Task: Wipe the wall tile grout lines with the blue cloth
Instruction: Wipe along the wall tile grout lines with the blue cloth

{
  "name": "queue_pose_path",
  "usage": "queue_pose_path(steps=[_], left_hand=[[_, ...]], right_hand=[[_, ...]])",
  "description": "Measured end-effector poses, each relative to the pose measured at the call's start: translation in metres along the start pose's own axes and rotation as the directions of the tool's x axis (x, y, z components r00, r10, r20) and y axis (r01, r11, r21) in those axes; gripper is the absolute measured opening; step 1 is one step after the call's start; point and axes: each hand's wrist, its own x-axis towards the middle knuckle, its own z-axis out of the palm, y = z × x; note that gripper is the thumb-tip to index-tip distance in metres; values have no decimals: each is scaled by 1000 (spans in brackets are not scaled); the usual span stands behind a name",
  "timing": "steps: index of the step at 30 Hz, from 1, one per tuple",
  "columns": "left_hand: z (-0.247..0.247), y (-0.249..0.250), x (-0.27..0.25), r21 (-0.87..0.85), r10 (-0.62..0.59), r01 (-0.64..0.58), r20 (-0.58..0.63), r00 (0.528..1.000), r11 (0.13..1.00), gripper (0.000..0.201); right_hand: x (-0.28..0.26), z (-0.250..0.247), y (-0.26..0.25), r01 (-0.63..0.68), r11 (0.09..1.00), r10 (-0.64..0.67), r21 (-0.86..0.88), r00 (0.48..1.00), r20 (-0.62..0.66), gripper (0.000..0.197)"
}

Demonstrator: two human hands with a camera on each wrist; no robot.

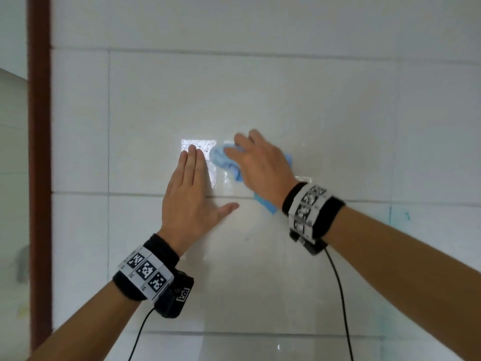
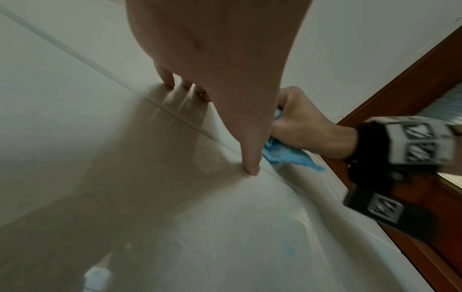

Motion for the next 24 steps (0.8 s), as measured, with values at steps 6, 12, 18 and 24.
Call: queue_pose_path(steps=[6,12,18,24], left_hand=[[0,-1,1,5,9,-9,-10,1000,1000,132],[4,-3,0,-36,9,-10,-34,999,999,132],[4,0,1,-35,-21,21,5,1000,999,137],[2,7,-1,-68,25,-25,-8,1000,997,126]], right_hand=[[94,-41,64,-390,914,400,116,912,-93,22],[37,-4,9,-322,939,340,122,922,-187,27],[-22,-3,24,-12,1000,10,-24,996,-86,33],[37,-47,113,-632,768,635,103,733,-245,22]])
